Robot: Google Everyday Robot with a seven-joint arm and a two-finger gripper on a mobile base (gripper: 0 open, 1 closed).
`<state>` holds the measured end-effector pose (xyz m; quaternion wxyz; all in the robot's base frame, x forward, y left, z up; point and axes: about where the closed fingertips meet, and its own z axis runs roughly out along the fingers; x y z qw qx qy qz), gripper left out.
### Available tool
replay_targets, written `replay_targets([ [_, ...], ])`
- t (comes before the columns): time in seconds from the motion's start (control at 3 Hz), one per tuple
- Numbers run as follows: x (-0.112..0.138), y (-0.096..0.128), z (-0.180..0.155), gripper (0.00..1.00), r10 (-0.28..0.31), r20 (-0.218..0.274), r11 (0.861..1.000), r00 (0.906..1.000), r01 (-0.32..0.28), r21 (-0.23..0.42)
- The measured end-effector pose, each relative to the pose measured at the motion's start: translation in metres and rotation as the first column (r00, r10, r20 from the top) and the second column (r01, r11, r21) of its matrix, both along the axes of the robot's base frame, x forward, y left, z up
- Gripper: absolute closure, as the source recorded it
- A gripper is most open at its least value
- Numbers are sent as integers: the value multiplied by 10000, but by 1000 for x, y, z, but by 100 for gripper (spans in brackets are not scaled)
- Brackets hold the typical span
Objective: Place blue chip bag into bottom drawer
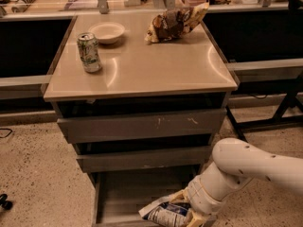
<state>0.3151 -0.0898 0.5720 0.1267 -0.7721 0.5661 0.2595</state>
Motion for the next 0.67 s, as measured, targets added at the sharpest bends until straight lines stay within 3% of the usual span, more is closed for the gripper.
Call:
replay_targets([
  [0.33, 7, -4, -30, 100, -14, 68, 10000, 10000, 14, 68],
  [0.67, 43, -4, -93, 100, 264, 1208, 9981, 9923, -330, 524],
])
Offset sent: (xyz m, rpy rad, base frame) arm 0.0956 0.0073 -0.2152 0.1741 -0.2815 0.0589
